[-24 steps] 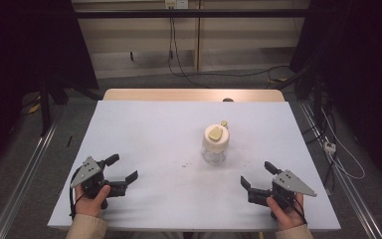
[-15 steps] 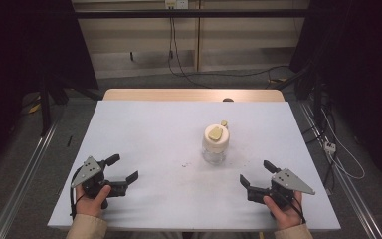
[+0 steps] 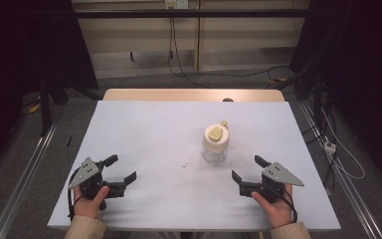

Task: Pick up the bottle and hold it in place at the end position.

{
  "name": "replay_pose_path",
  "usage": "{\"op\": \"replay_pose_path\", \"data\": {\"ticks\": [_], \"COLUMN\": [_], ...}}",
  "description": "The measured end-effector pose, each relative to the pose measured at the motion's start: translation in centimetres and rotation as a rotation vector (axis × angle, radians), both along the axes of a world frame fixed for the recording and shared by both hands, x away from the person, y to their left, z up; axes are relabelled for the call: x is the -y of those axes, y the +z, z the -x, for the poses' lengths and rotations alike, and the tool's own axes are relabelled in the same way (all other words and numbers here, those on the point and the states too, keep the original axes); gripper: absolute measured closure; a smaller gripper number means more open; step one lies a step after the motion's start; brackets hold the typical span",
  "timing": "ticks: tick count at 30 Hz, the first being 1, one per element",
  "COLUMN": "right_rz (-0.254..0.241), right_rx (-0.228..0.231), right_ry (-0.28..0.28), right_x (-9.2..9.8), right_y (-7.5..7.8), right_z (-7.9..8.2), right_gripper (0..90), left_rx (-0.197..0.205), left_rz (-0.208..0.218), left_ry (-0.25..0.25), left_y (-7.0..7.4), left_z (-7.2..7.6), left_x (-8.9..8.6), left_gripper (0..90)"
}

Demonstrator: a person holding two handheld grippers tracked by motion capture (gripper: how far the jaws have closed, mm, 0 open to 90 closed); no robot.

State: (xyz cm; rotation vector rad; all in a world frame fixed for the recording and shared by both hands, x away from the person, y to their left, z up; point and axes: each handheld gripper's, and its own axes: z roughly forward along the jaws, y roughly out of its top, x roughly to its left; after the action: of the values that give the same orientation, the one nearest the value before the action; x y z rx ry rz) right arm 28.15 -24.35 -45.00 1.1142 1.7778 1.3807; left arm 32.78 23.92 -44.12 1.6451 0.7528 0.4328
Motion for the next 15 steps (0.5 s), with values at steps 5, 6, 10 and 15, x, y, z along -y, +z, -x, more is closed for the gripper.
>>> {"op": "replay_pose_path", "data": {"ticks": [5,6,10,15], "right_rz": [0.003,0.0,-0.016,-0.021], "right_rx": [0.002,0.003,0.0,-0.009], "right_ry": [0.006,0.005,0.01,0.014], "right_x": [-0.4,-0.4,-0.2,-0.5], "right_y": [0.1,0.1,0.1,0.1], "right_z": [-0.8,-0.9,-1.4,-2.3], "right_gripper": [4.4,4.4,4.4,4.7], "left_rx": [-0.003,-0.001,-0.001,-0.001], "left_rz": [-0.002,-0.004,-0.009,-0.011], "left_ry": [0.003,0.001,-0.001,-0.002], "left_y": [-0.1,0.0,0.0,-0.1], "left_z": [0.1,0.1,0.2,0.2], "left_x": [-0.1,-0.1,0.0,0.0], "left_gripper": [3.6,3.6,3.7,3.7]}}
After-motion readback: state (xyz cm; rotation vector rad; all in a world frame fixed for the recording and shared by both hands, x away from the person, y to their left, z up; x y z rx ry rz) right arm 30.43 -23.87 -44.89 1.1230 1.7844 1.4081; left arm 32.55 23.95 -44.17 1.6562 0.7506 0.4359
